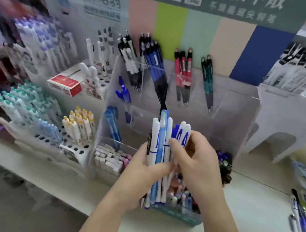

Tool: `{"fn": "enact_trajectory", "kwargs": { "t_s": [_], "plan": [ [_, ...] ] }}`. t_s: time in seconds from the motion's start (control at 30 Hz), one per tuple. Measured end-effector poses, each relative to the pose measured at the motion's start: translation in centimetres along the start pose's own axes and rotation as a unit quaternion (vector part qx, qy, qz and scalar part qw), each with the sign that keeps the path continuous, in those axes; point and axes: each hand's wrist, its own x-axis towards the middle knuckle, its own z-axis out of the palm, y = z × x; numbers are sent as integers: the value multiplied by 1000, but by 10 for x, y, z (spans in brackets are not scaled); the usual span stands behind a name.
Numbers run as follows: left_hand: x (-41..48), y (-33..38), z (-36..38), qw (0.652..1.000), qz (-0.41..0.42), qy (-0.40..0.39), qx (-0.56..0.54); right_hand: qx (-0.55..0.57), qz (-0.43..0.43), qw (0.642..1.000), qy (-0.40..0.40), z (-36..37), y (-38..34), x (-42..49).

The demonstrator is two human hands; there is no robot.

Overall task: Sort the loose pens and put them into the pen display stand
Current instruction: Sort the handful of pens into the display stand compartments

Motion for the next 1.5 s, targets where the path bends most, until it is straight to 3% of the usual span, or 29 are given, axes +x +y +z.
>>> {"fn": "enact_trajectory", "kwargs": {
  "t_s": [0.17, 0.27, 0.33, 0.4, 0.5, 0.6, 0.77, 0.93, 1.03, 1.1, 1.2, 1.33, 1.5],
  "plan": [
    [12, 2, -22, 1000, -18, -11, 15, 0, 42, 996, 84, 15, 0, -1],
    [22, 1, -32, 999, -30, 7, -17, 75, 64, 975, 198, 3, -5, 0],
    [28, -1, -40, 999, -39, 5, -33, 87, 46, 952, 291, -11, -8, 2],
    [32, -3, -46, 999, -35, -19, -21, 29, 9, 944, 329, -13, -6, 4],
    [33, -4, -49, 996, -30, -81, -20, -129, -28, 949, 287, 7, 5, 5],
    [34, -8, -49, 990, -25, -134, -41, -291, -34, 926, 240, 29, 21, 5],
    [34, -10, -51, 977, -38, -178, -114, -419, 66, 902, 82, 43, 38, 5],
    [33, -10, -45, 970, -44, -197, -134, -376, 119, 918, 29, 33, 32, 6],
    [30, -9, -39, 968, -42, -216, -123, -284, 12, 949, 135, 21, 21, -1],
    [27, -8, -33, 969, -47, -218, -107, -162, -41, 972, 162, 12, 9, 0],
    [22, -9, -25, 972, -63, -210, -85, -26, -30, 997, 68, 3, -9, 6],
    [16, -10, -22, 975, -68, -201, -66, -113, -6, 993, -43, -3, -13, 9],
    [13, -11, -25, 969, -80, -229, -55, -67, 14, 996, -62, -10, -8, 8]
  ]
}}
